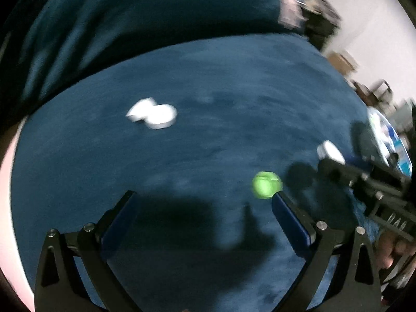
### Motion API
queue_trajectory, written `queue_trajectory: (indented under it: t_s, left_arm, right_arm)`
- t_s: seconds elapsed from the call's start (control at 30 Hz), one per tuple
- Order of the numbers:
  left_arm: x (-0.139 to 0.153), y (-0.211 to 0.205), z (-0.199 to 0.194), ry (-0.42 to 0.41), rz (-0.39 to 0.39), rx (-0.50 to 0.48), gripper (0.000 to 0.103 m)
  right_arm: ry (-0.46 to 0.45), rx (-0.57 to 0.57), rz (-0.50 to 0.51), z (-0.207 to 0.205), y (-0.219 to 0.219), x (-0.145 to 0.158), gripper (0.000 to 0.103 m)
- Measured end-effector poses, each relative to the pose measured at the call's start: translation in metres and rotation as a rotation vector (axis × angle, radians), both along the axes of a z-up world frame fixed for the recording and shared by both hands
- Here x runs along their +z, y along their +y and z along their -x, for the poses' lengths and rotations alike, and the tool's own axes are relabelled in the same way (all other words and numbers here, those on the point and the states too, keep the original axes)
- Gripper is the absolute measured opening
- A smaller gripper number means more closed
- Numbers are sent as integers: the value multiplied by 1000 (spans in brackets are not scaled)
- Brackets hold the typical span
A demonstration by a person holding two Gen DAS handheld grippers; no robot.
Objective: Organize objects
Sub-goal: 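Grasp a white cap with the right gripper while the left gripper grasps the green cap, then carry both caps over the basket and open both grippers to drop them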
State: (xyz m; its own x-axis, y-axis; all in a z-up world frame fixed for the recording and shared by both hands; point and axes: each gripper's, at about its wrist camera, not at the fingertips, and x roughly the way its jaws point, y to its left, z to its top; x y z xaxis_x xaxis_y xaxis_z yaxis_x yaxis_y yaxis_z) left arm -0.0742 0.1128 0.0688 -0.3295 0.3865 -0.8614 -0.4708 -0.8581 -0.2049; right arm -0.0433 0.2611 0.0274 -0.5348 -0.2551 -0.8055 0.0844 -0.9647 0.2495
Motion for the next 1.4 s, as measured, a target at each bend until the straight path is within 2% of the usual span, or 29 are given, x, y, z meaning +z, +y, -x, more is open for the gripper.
queue_trajectory:
  t_s: [0.13,0.23,0.33,0.4,0.63,0.8,0.97,1.07,1.13,1.27,1.4]
  left_arm:
    - [-12,33,-2,-10,-1,-96,97]
    - [-31,52,0,-36,27,-137,84]
    - [-41,58,-1,-27,59,-164,52]
    - [-37,55,-1,-27,39,-162,31]
    - [5,49,-11,6,-21,-162,30]
    - [53,81,-20,50,-57,-223,30]
    - [104,156,-31,60,-166,-321,30]
    - [122,205,-40,12,-240,-374,30]
    - [125,238,-45,-1,-258,-398,30]
    - [116,296,-59,-76,-274,-438,30]
    - [111,338,-79,-72,-264,-497,31]
  right_arm:
    - [30,-70,-20,-17,18,12,42]
    - [28,-84,-27,-24,22,11,42]
    - [23,-83,-38,-23,20,7,42]
    - [24,-80,-39,-23,22,6,42]
    - [63,-101,-16,-39,38,19,42]
    - [114,-157,-16,-62,63,42,42]
    - [165,-293,-29,-88,114,69,42]
    - [172,-427,-45,-100,165,84,42]
    - [171,-507,-35,-105,194,90,42]
    - [178,-635,6,-111,253,105,42]
    - [176,-703,28,-108,281,109,43]
